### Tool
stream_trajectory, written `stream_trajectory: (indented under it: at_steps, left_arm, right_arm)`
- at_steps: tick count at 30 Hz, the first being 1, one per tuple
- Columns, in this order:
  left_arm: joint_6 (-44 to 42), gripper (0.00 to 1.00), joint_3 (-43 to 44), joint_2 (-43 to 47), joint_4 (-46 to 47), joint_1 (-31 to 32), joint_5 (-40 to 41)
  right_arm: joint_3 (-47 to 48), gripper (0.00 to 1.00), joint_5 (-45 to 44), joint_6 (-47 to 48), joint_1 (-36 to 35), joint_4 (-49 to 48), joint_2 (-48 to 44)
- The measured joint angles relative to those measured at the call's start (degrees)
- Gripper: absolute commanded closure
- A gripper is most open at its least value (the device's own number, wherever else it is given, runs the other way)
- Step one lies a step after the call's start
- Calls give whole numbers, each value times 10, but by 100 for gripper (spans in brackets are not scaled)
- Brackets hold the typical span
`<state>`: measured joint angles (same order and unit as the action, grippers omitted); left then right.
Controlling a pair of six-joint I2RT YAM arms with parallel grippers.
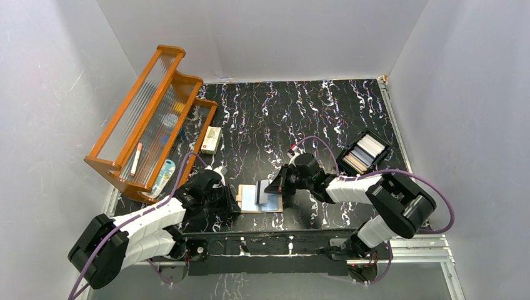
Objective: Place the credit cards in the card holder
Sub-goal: Insert the credit card into the card holder.
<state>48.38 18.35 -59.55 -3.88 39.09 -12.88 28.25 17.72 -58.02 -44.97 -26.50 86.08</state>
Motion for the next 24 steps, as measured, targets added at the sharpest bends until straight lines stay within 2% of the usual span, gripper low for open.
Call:
stream_trajectory:
  at_steps: [24]
  left_arm:
    - [2, 90, 0, 0, 0, 0, 0]
  right_arm:
    - [-9, 100, -26, 30, 0, 13, -12]
